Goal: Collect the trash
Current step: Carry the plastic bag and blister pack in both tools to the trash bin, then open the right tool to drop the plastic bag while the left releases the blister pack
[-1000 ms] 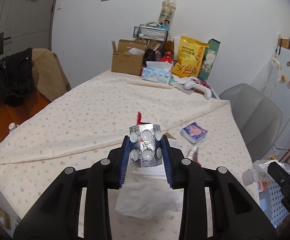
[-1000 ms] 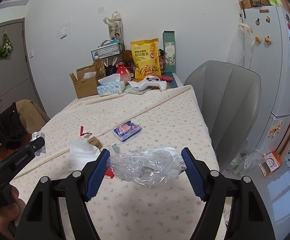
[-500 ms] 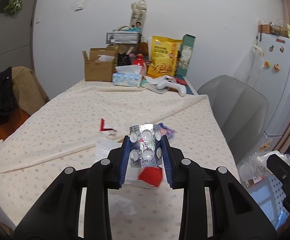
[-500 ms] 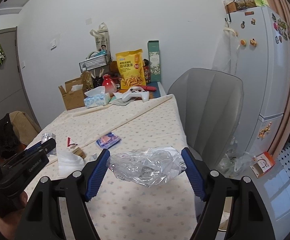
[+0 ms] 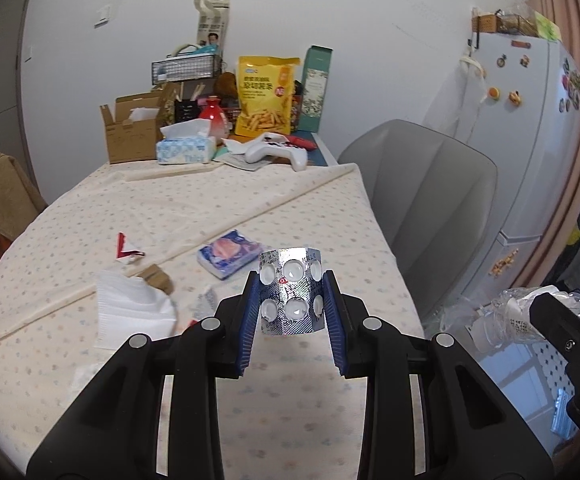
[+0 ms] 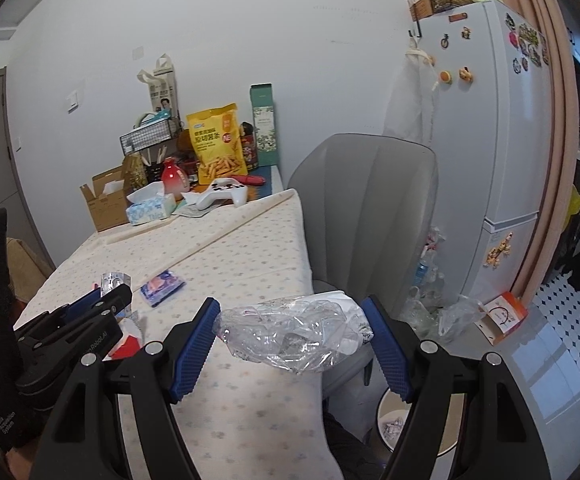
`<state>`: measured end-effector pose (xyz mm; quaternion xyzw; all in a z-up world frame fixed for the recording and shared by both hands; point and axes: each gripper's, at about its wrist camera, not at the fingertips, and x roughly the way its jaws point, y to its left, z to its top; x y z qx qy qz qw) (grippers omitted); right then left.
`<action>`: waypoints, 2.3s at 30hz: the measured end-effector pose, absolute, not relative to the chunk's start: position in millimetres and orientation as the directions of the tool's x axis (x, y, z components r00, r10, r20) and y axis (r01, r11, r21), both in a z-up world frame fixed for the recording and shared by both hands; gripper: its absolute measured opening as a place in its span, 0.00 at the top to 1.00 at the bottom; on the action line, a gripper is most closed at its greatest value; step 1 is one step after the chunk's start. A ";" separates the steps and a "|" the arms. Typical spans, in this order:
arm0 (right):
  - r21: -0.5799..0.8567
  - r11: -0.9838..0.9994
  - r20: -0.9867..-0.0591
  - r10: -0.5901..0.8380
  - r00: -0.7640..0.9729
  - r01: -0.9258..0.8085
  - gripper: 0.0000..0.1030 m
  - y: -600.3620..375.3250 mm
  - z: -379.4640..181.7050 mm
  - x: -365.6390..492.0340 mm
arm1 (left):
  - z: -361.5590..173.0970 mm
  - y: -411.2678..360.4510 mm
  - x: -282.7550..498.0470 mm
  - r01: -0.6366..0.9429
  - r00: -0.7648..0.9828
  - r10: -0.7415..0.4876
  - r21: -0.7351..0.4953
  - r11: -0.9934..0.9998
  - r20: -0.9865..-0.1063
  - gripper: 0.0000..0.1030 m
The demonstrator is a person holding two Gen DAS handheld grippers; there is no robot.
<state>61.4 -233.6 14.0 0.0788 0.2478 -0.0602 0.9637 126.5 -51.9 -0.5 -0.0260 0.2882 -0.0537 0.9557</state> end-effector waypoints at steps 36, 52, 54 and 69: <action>0.184 0.870 -0.633 -0.251 0.733 0.457 0.30 -417.3 -71.8 52.6 | -58.8 -260.9 154.4 0.364 0.696 -0.265 0.011 0.931 -0.668 0.70; 0.207 0.820 -0.710 -0.250 0.659 0.534 0.29 -484.8 -125.6 81.0 | -112.5 -331.9 192.1 0.433 0.598 -0.260 0.032 0.901 -0.758 0.70; 0.227 0.820 -0.713 -0.227 0.663 0.526 0.27 -491.1 -130.6 83.9 | -115.1 -333.8 192.7 0.434 0.594 -0.258 0.034 0.900 -0.762 0.70; 0.194 0.725 -0.729 -0.344 0.591 0.661 0.18 -530.2 -136.8 23.7 | -119.8 -366.6 172.2 0.511 0.555 -0.305 0.028 0.859 -0.773 0.70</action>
